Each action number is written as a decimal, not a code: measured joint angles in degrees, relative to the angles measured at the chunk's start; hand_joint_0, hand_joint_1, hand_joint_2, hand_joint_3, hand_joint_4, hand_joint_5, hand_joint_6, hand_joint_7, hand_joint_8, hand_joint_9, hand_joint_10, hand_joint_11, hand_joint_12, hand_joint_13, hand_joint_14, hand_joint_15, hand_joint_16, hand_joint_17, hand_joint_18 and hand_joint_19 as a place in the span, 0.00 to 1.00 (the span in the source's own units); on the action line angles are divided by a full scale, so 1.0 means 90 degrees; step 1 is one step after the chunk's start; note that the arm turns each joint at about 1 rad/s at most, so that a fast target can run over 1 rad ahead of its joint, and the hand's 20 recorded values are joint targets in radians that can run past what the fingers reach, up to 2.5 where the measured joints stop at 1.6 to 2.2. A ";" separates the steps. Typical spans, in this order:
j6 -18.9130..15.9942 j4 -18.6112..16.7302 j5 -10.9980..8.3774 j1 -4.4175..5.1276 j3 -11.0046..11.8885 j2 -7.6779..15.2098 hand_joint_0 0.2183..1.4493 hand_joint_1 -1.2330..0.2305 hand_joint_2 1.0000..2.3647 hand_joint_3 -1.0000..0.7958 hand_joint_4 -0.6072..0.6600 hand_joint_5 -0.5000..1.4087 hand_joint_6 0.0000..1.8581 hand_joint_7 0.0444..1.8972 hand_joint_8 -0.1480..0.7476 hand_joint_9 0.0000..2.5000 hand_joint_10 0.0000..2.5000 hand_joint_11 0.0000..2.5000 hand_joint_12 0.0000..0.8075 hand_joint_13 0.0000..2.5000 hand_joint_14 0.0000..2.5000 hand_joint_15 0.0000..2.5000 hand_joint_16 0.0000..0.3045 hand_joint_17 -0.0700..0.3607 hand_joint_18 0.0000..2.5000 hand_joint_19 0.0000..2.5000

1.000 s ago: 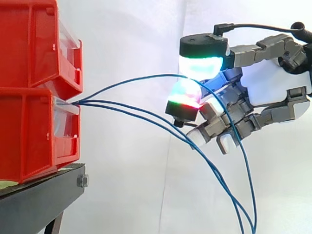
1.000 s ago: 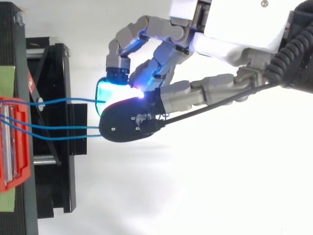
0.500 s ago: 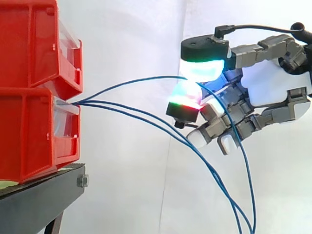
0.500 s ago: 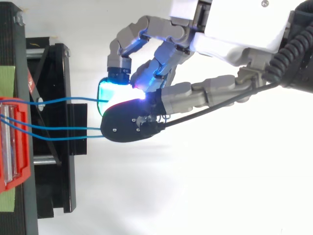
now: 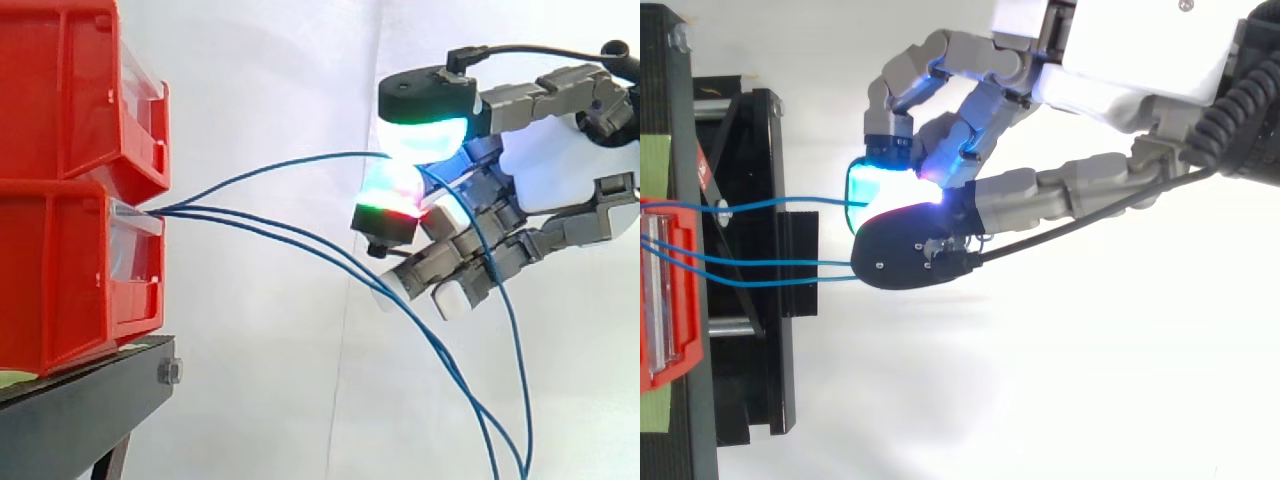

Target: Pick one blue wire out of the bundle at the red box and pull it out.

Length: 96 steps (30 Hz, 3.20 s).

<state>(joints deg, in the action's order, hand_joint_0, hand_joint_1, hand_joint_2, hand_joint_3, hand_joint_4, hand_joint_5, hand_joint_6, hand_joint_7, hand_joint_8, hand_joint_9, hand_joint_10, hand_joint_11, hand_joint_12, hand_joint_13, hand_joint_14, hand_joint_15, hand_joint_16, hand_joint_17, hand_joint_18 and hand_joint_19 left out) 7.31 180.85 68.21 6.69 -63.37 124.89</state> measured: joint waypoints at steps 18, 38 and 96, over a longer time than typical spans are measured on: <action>0.0059 0.0796 -0.0027 -0.0080 0.0000 -0.0225 0.32 0.28 0.00 0.56 0.60 0.22 0.49 0.61 0.60 0.28 0.00 0.12 0.57 0.18 0.00 0.08 0.22 0.51 0.24 0.14; 0.0068 0.1064 -0.0037 -0.0276 0.0000 -0.0264 0.32 0.28 0.00 0.55 0.61 0.22 0.49 0.61 0.58 0.23 0.00 0.06 0.56 0.18 0.00 0.06 0.22 0.51 0.25 0.13; 0.0105 0.1068 -0.0030 -0.0285 -0.0013 -0.0258 0.32 0.28 0.00 0.54 0.62 0.21 0.49 0.61 0.58 0.25 0.00 0.08 0.56 0.18 0.00 0.07 0.21 0.50 0.25 0.13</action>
<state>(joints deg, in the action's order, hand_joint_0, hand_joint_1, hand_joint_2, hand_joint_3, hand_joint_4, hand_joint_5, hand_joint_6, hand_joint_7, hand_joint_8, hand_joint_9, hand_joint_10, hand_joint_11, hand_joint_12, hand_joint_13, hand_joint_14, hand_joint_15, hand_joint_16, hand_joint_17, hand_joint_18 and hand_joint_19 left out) 8.26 190.46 67.94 4.13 -63.49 122.57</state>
